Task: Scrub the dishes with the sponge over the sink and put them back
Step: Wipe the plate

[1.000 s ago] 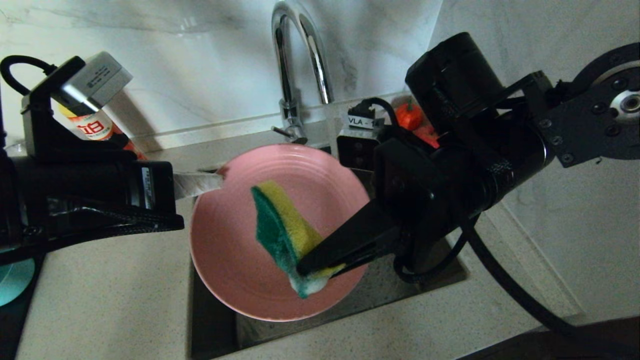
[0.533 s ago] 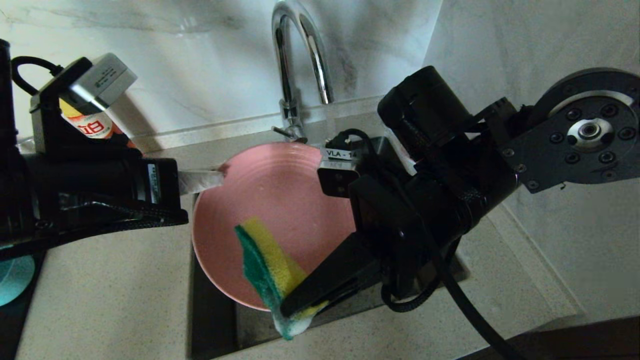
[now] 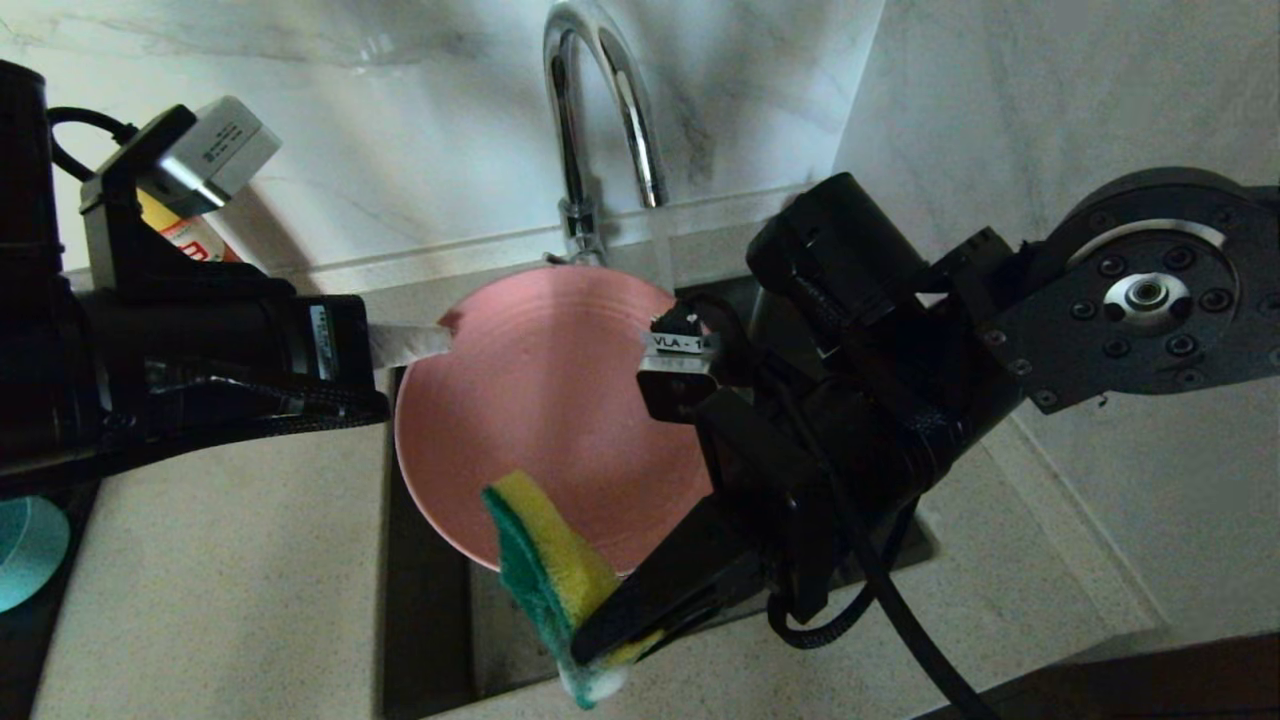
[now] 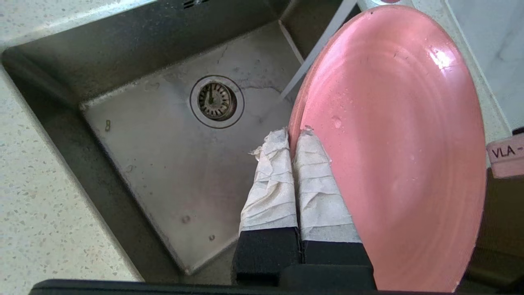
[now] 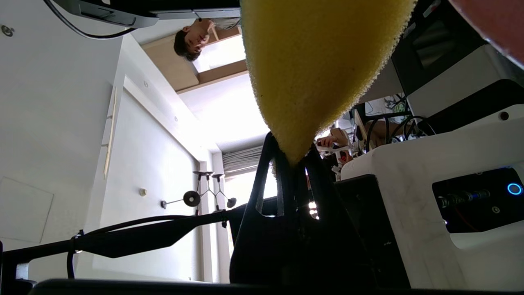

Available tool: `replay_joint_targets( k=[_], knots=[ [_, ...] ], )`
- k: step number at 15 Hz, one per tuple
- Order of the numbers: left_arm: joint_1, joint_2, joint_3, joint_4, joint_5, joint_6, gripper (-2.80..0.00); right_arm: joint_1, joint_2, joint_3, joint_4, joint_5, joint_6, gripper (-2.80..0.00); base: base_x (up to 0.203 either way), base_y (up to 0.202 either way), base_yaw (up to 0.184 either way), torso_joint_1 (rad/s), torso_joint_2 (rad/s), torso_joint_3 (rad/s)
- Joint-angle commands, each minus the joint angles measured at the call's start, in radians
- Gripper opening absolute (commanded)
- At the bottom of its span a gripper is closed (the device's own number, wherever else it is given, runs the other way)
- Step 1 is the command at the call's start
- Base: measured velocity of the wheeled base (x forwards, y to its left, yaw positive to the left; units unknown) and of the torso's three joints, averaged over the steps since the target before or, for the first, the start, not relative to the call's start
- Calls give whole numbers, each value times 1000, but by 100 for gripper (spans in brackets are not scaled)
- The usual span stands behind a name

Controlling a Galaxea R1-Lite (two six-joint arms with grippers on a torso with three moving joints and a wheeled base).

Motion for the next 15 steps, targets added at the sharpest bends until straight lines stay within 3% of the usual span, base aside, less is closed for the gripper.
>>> replay_joint_targets(
  k=[1,7,15],
  knots=[
    [15,3,-7,1,1,-2,-280,-1,4,19,0,7,3,-280,0,0,0,0,0,0],
    [32,6,-21,1,-2,-2,-280,-19,-28,92,-5,4,-1,-280,0,0,0,0,0,0],
    [32,-11,-21,4,1,-2,-280,-145,-69,106,0,4,-16,-280,0,0,0,0,0,0]
  ],
)
